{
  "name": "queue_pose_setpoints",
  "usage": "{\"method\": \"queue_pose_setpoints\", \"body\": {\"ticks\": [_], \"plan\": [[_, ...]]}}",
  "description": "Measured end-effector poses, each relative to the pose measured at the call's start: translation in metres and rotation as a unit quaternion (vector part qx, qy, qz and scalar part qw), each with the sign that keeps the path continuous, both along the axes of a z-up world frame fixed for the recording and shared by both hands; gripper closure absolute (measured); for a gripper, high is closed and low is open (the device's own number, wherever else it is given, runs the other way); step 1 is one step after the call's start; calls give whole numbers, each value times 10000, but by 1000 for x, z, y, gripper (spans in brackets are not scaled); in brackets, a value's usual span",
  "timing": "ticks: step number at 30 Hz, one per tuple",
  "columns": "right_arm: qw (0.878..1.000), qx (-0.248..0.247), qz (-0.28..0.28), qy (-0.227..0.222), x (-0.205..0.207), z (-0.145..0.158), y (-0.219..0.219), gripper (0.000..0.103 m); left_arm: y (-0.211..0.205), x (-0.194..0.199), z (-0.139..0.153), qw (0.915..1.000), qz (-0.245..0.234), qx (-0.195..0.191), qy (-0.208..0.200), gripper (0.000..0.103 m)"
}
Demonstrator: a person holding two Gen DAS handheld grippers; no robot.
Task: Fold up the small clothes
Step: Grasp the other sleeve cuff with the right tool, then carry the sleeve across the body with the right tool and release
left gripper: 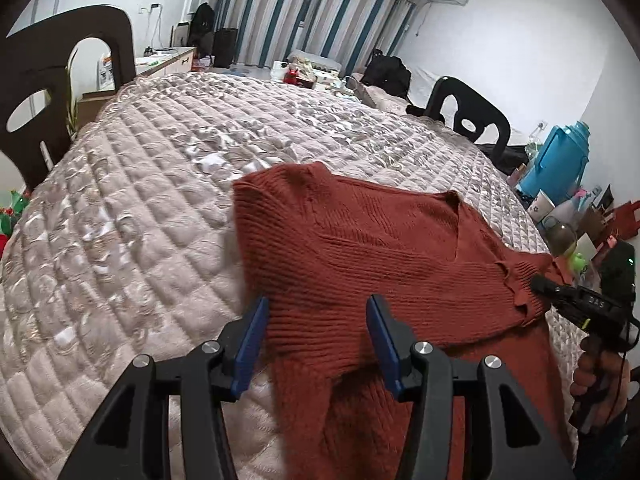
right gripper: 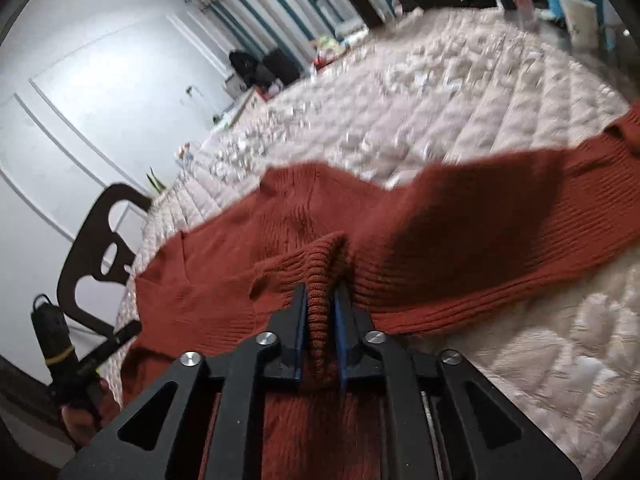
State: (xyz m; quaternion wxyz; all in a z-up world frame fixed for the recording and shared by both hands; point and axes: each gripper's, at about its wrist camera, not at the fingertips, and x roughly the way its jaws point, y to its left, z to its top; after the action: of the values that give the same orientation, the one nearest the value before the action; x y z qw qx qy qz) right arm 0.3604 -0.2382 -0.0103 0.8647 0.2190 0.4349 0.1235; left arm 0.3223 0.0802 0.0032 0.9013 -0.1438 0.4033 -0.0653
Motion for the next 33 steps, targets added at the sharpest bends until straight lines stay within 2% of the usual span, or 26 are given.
{"method": "queue_pose_setpoints", "body": {"ticks": [2, 5, 8, 10, 11, 12, 13, 15, 17, 22, 24, 25, 26, 27, 28, 29, 30, 33], "plan": [[9995, -199, -25, -253, -7, 13, -1, 88, 1, -5, 9, 9998, 58, 76, -190, 50], [9983, -210, 31, -544, -15, 25, 0, 88, -5, -2, 23, 9990, -4, 54, -445, 50], [9979, -251, 199, -562, -9, 25, 10, 88, -17, 15, 26, 9988, -141, 108, -448, 50], [9982, -276, 256, -466, -2, 20, 16, 88, -20, 31, 17, 9994, -192, 101, -258, 54], [9982, -318, 278, -420, 3, 16, 19, 88, -18, 39, 8, 9997, -121, 202, -120, 60], [9982, -386, 279, -352, 6, 12, 19, 88, -14, 46, -3, 9994, 15, 322, 95, 74], [9982, -484, 297, -204, 10, 7, 20, 88, -10, 48, -10, 9994, 38, 314, 166, 80], [9979, -540, 338, -89, 14, -2, 17, 90, -1, 44, -10, 9998, 64, 128, 103, 85], [9984, -449, 308, -124, 13, 0, 11, 90, 2, 41, -9, 9998, 89, 120, 94, 86], [9983, -258, -1, -523, -11, 23, -12, 88, 2, 15, 3, 9993, 152, 309, -117, 86], [9977, -272, -144, -608, -23, 28, -25, 88, 5, 1, 9, 9993, 171, 258, -221, 86], [9972, -291, -268, -637, -30, 29, -33, 84, 6, -8, 12, 9993, 174, 203, -279, 86], [9966, -285, -427, -644, -37, 29, -43, 75, 6, -12, 16, 9992, 162, 179, -330, 83], [9958, -243, -620, -621, -44, 28, -55, 68, 6, -18, 20, 9989, 142, 193, -394, 76], [9949, -173, -801, -593, -51, 26, -67, 55, 4, -24, 24, 9986, 114, 212, -475, 73], [9941, -131, -906, -575, -55, 25, -75, 51, 3, -31, 27, 9983, 106, 207, -531, 66], [9929, -94, -1052, -553, -60, 23, -86, 51, 3, -36, 30, 9982, 108, 163, -565, 62], [9870, -65, -1529, -481, -71, 19, -116, 51, 1, -45, 36, 9981, 77, 66, -607, 55]]}}
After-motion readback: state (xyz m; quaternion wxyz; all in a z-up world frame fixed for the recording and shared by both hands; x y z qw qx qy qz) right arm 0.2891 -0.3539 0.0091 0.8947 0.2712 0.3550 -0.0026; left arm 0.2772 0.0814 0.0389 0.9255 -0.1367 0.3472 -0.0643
